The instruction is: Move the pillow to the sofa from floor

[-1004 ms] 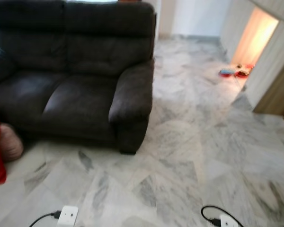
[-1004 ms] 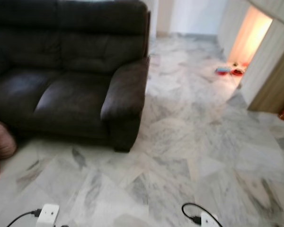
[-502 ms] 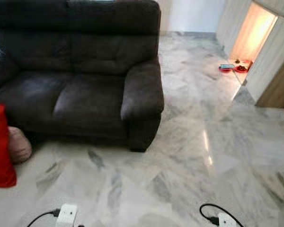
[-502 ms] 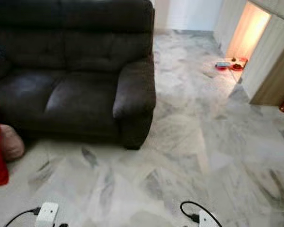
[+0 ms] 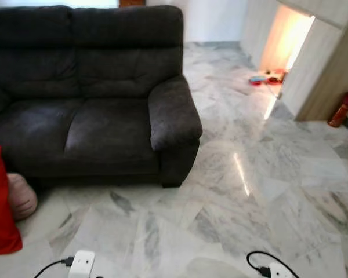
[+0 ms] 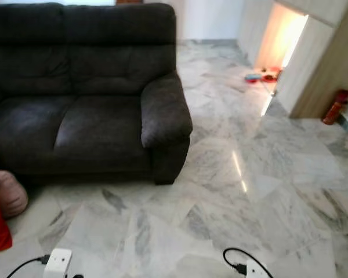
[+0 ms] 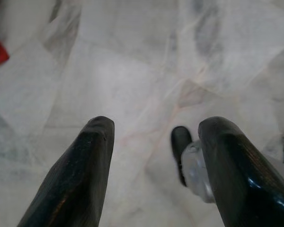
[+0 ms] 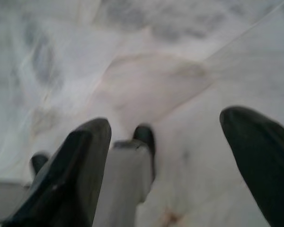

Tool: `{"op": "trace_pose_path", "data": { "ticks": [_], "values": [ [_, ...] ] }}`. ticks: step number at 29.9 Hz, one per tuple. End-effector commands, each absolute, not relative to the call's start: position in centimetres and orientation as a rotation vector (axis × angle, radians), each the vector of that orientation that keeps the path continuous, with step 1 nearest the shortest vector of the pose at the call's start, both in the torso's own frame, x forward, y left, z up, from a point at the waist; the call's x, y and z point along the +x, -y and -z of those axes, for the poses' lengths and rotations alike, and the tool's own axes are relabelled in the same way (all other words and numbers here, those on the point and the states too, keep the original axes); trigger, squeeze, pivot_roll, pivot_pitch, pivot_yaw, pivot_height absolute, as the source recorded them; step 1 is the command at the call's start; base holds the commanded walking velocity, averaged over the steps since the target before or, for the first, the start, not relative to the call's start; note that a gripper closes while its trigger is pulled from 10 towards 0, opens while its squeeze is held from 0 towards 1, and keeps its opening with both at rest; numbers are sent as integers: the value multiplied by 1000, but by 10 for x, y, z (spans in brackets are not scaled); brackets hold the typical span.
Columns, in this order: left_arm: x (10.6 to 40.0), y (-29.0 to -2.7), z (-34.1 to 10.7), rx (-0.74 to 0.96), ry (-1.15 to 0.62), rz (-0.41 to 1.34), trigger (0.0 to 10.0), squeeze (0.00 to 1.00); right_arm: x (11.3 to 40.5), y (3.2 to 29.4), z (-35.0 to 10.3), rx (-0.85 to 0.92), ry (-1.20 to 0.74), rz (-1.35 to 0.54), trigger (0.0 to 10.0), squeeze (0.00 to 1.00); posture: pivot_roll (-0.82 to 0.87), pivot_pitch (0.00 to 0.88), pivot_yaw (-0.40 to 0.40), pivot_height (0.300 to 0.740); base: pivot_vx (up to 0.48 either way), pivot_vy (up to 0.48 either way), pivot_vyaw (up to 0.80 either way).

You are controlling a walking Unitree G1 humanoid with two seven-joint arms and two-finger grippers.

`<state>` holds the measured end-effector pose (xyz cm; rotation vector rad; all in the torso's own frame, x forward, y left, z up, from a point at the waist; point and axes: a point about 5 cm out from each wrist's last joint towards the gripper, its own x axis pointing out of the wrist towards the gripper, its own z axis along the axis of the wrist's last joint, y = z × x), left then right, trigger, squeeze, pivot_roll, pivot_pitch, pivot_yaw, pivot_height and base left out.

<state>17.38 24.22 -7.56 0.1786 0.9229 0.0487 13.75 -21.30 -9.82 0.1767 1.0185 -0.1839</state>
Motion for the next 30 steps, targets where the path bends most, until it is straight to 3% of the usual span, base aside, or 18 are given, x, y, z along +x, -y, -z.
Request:
{"op": "trace_pose_path", "data": {
  "ticks": [1,30],
  "values": [
    [168,-244,78,165,-942,-62,10000,0,144,215,95,178,-992,188,10000,0,-42,0,-38,740,0,398,0],
    [168,-246,77,159,-944,-69,10000,0,145,213,95,190,-977,181,10000,0,-39,0,-35,740,0,397,0]
  ]
}}
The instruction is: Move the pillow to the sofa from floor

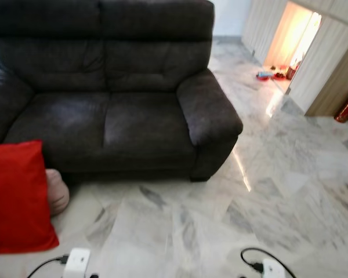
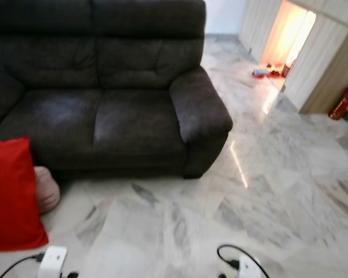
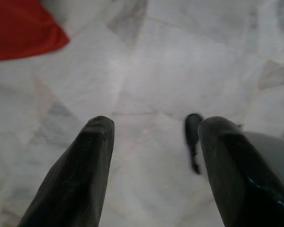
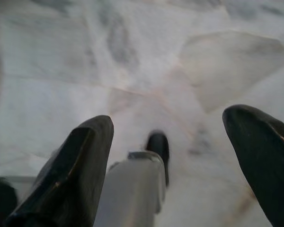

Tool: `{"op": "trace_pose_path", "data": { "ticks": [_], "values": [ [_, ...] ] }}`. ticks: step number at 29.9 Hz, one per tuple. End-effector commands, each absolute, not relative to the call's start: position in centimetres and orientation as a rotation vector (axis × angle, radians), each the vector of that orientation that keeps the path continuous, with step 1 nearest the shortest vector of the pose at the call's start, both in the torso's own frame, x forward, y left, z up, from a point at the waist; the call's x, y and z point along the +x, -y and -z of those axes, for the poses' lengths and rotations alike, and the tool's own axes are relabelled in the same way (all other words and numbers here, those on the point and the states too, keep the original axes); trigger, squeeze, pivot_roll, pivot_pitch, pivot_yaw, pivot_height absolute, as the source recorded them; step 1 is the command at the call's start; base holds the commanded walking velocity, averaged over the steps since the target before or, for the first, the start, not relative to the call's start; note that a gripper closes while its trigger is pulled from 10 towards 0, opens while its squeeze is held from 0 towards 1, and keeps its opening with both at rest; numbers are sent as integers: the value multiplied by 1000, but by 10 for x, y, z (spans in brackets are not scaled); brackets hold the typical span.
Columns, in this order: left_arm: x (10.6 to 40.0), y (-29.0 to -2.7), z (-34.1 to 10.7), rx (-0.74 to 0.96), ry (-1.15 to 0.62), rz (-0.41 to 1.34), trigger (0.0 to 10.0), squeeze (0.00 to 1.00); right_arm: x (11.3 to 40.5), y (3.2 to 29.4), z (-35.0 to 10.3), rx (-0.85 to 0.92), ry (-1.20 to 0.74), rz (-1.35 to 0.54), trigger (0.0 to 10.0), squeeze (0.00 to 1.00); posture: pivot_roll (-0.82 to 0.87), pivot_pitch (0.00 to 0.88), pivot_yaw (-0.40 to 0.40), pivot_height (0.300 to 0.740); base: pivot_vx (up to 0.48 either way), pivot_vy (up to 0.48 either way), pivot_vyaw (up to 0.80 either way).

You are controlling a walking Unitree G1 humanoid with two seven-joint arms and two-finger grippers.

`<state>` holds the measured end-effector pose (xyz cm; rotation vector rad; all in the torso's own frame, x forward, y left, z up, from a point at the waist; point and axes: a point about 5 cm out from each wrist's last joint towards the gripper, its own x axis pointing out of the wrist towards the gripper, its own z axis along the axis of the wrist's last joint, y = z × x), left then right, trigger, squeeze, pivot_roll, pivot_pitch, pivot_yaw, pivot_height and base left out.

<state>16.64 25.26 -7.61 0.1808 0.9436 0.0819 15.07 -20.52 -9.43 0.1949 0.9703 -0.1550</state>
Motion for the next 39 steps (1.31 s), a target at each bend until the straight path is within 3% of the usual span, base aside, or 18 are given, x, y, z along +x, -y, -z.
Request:
{"op": "trace_pose_path", "data": {
  "ticks": [1,39],
  "values": [
    [168,-246,77,160,-944,-69,10000,0,145,213,95,190,-976,180,10000,0,-37,0,-34,740,0,401,0],
    [169,-247,77,160,-942,-67,10000,0,147,212,94,191,-971,169,10000,0,-43,3,-32,740,0,398,0]
  ]
}}
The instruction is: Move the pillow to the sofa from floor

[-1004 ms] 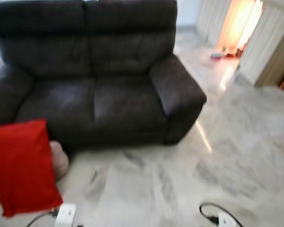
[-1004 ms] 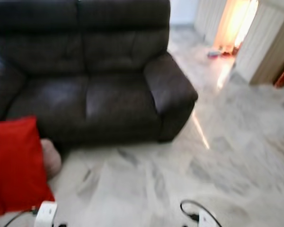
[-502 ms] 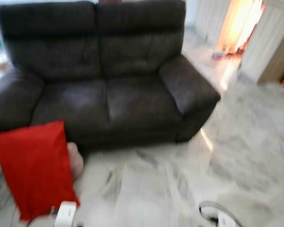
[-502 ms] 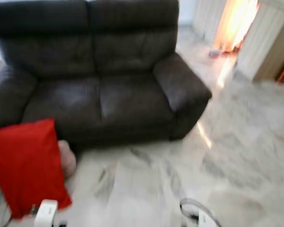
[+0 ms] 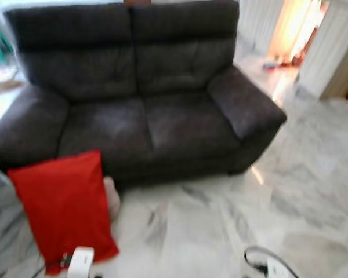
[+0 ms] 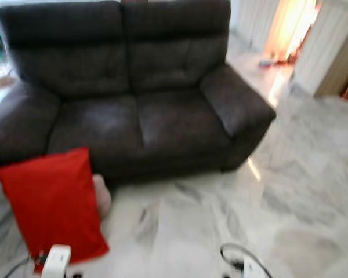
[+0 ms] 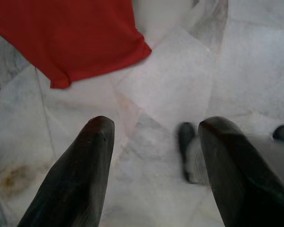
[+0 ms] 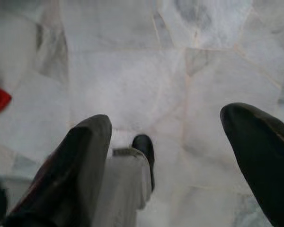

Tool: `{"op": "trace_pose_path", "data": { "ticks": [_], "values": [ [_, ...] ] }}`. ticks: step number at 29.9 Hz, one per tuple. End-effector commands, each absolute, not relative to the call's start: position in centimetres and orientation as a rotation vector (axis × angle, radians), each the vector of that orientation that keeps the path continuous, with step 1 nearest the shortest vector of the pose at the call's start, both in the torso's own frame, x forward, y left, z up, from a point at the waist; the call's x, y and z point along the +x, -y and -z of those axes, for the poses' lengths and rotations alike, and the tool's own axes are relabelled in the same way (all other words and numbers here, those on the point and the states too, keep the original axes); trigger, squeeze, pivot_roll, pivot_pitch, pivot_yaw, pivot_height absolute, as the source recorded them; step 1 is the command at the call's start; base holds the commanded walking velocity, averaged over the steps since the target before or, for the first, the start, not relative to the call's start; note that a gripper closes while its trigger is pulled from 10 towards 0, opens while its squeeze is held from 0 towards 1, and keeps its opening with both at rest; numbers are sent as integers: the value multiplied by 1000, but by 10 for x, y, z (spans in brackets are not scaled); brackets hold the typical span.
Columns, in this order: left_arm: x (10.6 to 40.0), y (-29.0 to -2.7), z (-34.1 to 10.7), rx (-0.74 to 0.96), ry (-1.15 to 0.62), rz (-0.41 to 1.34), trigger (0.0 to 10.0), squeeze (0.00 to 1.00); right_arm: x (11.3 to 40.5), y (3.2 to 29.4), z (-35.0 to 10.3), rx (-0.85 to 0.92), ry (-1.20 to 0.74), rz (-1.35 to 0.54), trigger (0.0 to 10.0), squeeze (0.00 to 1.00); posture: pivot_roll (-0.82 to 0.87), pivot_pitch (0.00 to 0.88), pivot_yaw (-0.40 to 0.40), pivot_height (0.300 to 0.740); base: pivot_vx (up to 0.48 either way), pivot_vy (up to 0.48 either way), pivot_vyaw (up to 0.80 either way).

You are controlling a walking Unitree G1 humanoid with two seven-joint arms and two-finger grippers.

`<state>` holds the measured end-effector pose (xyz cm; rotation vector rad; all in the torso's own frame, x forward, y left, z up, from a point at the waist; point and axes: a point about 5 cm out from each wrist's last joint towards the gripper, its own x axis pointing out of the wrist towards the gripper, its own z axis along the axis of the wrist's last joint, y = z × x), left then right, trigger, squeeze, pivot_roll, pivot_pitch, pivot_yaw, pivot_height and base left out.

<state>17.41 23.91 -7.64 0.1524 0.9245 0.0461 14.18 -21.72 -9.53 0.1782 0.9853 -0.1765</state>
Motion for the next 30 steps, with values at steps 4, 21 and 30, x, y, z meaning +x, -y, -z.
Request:
{"op": "trace_pose_path", "data": {
  "ticks": [4,21,30],
  "values": [
    [169,-247,77,161,-942,-68,10000,0,147,212,94,191,-972,168,10000,0,-42,4,-30,740,0,400,0],
    [170,-249,76,160,-939,-79,10000,0,148,210,94,194,-974,166,10000,0,-40,6,-26,740,0,240,0],
    [168,-250,77,171,-954,-89,10000,0,148,210,94,169,-978,149,10000,0,-42,0,-23,740,0,0,0]
  ]
}}
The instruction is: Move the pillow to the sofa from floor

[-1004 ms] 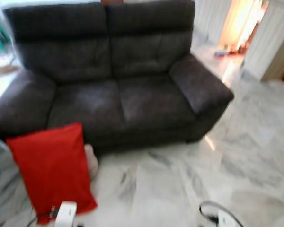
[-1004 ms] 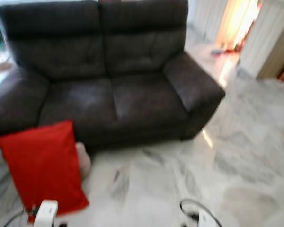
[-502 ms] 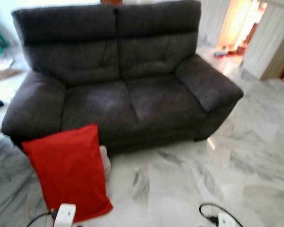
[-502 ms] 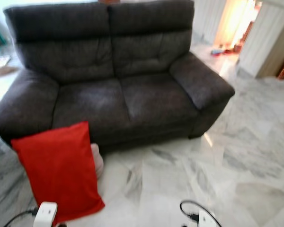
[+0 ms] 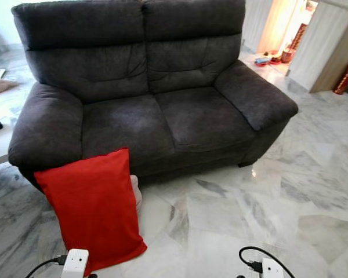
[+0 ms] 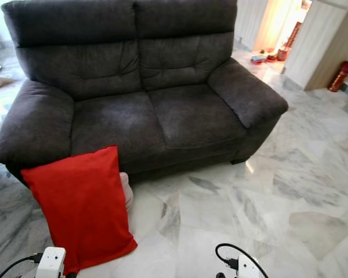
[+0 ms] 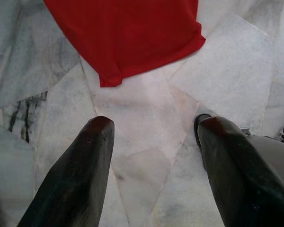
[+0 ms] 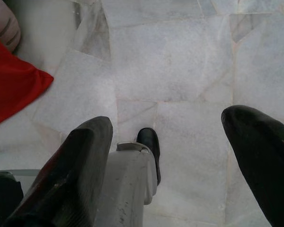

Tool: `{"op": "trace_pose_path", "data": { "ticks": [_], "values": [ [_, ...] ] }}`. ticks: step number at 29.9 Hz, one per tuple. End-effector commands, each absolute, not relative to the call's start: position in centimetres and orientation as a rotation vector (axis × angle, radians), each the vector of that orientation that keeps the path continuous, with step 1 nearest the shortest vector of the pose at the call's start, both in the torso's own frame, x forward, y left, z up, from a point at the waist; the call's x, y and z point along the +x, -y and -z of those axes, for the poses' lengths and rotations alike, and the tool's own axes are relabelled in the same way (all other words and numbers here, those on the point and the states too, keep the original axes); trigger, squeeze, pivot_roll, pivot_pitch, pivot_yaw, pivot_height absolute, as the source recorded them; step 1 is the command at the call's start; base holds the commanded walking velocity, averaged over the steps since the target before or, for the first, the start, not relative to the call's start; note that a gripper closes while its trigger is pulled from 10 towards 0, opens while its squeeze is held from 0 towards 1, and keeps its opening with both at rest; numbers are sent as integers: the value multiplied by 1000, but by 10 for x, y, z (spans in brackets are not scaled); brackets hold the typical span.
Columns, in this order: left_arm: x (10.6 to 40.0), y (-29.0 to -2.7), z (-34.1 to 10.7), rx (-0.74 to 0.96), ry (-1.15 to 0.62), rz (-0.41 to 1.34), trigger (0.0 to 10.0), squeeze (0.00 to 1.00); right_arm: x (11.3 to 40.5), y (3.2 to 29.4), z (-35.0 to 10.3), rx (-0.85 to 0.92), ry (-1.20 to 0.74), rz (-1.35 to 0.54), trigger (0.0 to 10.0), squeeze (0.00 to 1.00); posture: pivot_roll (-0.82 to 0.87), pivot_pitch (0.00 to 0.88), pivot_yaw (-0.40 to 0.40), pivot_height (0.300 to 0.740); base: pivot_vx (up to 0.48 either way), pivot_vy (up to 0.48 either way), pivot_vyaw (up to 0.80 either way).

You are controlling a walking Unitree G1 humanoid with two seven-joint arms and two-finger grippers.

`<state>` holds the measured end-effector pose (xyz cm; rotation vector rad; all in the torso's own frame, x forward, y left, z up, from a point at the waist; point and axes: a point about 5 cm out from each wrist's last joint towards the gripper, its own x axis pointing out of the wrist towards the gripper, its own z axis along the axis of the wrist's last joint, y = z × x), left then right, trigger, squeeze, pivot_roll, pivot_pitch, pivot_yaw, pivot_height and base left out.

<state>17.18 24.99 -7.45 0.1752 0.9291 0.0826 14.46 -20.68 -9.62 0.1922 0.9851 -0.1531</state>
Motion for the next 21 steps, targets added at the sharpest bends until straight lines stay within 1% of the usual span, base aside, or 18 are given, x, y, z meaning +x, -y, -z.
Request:
{"op": "trace_pose_path", "data": {
  "ticks": [1,2,21],
  "values": [
    [168,-250,77,162,-953,-95,10000,0,148,210,94,165,-978,144,10000,0,-42,0,-23,740,0,0,0],
    [168,-250,77,161,-953,-96,10000,0,148,210,94,165,-977,144,10000,0,-43,0,-23,740,0,0,0],
    [168,-249,77,149,-950,-105,10000,0,148,210,94,145,-983,136,10000,0,-43,0,-29,740,0,0,800]
  ]
}}
